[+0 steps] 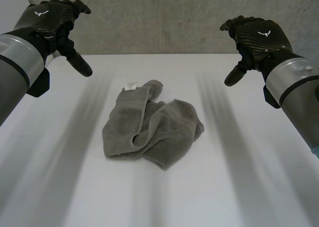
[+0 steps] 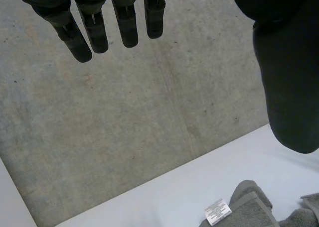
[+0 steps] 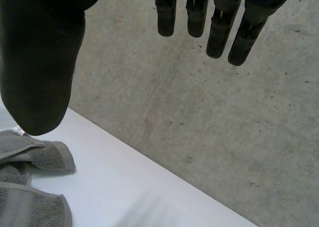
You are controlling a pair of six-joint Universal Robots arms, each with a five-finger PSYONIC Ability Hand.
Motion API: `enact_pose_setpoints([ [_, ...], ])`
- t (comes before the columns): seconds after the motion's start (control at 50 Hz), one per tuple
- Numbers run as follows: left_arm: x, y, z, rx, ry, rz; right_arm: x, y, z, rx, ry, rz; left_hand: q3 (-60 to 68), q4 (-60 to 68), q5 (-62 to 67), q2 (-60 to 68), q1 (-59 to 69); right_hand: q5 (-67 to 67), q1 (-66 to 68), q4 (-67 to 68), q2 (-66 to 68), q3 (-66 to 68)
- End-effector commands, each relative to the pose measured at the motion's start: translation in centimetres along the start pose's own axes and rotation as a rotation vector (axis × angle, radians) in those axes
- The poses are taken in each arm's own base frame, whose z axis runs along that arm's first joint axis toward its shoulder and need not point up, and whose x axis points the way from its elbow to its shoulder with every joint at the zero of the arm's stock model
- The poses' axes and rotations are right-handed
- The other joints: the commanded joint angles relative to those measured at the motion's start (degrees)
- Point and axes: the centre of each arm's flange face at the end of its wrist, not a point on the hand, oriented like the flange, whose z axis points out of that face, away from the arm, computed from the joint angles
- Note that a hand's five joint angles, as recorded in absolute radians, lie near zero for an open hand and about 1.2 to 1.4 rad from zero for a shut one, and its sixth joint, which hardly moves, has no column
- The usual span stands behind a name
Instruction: Fold the towel.
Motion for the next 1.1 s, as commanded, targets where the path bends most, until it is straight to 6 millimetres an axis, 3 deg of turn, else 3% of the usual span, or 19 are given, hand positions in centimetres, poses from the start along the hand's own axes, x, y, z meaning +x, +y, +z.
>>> enact_pose_setpoints([
  [0.02,0.6,0.3,-0.1,-0.014,0.019,0.01,0.4,-0.1,0.0,0.002,0.031,0.0,-2.09,-3.09,-11.95,-3.02,-3.17,-3.2,-3.14,-4.39,-4.04,-3.64],
  [0.34,1.1,0.5,-0.3,-0.023,0.035,0.015,0.6,0.0,0.0,-0.002,0.068,-0.004,-3.1,-4.1,-12.96,-4.03,-4.18,-3.2,-3.14,-4.39,-4.04,-3.64],
  [0.5,1.6,1.9,0.3,-0.055,0.085,0.014,-0.7,1.0,0.7,-0.019,-0.031,-0.015,-3.27,-4.27,-13.13,-4.2,-4.35,-3.2,-3.14,-4.39,-4.04,-3.64],
  [0.54,2.0,3.7,1.3,-0.098,0.128,0.012,-1.4,2.0,1.2,-0.034,-0.087,-0.029,-3.43,-4.44,-13.3,-4.36,-4.52,-3.2,-3.14,-4.39,-4.04,-3.64],
  [0.58,2.1,5.0,2.0,-0.129,0.145,0.01,-2.6,4.7,2.3,-0.085,-0.204,-0.054,-3.44,-4.44,-13.3,-4.37,-4.52,-3.2,-3.14,-4.39,-4.04,-3.64],
  [0.62,2.2,6.3,2.7,-0.156,0.153,0.008,-3.0,6.1,3.1,-0.106,-0.242,-0.064,-3.44,-4.44,-13.3,-4.37,-4.52,-3.2,-3.14,-4.39,-4.04,-3.64],
  [0.64,2.3,7.8,3.5,-0.186,0.157,0.008,-3.0,6.1,3.1,-0.106,-0.243,-0.064,-3.44,-4.44,-13.3,-4.37,-4.52,-3.2,-3.14,-4.39,-4.04,-3.64],
  [0.66,2.4,9.0,4.2,-0.209,0.16,0.013,-3.4,7.5,4.0,-0.13,-0.275,-0.068,-3.44,-4.44,-13.3,-4.37,-4.52,-3.2,-3.14,-4.39,-4.04,-3.64],
  [0.68,2.4,9.0,4.2,-0.209,0.16,0.013,-3.6,9.0,5.0,-0.156,-0.287,-0.068,-3.44,-4.44,-13.3,-4.37,-4.52,-3.2,-3.14,-4.39,-4.04,-3.64],
  [0.7,2.5,10.7,4.8,-0.242,0.166,0.03,-3.6,9.0,5.0,-0.156,-0.287,-0.068,-3.44,-4.44,-13.3,-4.37,-4.52,-3.2,-3.14,-4.39,-4.04,-3.64],
  [0.72,2.6,10.7,4.8,-0.243,0.166,0.03,-4.0,10.8,5.7,-0.194,-0.295,-0.066,-3.44,-4.44,-13.3,-4.37,-4.52,-3.2,-3.14,-4.39,-4.04,-3.64],
  [0.74,2.7,12.2,5.2,-0.276,0.173,0.059,-4.8,12.2,6.1,-0.225,-0.31,-0.066,-3.44,-4.44,-13.3,-4.37,-4.52,-3.2,-3.14,-4.39,-4.04,-3.64],
  [0.76,2.8,13.7,5.5,-0.311,0.183,0.099,-4.8,12.2,6.1,-0.225,-0.31,-0.066,-3.27,-4.27,-13.13,-4.2,-4.35,-3.2,-3.14,-4.39,-4.04,-3.64],
  [0.78,2.8,13.8,5.5,-0.311,0.183,0.099,-5.6,13.2,6.4,-0.242,-0.325,-0.066,-3.27,-4.27,-13.13,-4.2,-4.35,-3.2,-3.14,-4.39,-4.04,-3.64],
  [0.8,3.0,15.2,5.5,-0.345,0.197,0.143,-6.3,14.2,6.9,-0.254,-0.336,-0.067,-3.27,-4.27,-13.13,-4.2,-4.35,-3.2,-3.14,-4.39,-4.04,-3.64],
  [0.88,3.7,18.6,5.2,-0.424,0.247,0.27,-7.2,16.0,7.3,-0.286,-0.347,-0.084,-2.77,-3.77,-12.63,-3.7,-3.85,-3.2,-3.14,-4.39,-4.04,-3.64],
  [0.98,4.4,20.6,3.8,-0.488,0.288,0.318,-8.7,17.2,6.9,-0.319,-0.385,-0.15,-1.09,-2.09,-10.95,-2.02,-2.17,3.62,3.67,2.42,2.78,3.18],
  [1.02,4.7,21.1,3.0,-0.509,0.302,0.323,-9.3,17.5,6.3,-0.337,-0.41,-0.192,1.92,0.91,-7.95,0.99,0.84,21.17,21.23,19.98,20.33,20.73],
  [1.1,5.5,20.8,1.1,-0.526,0.33,0.327,-9.4,18.0,5.6,-0.379,-0.426,-0.201,19.54,18.54,9.68,18.61,18.46,36.18,36.23,34.98,35.34,35.74],
])
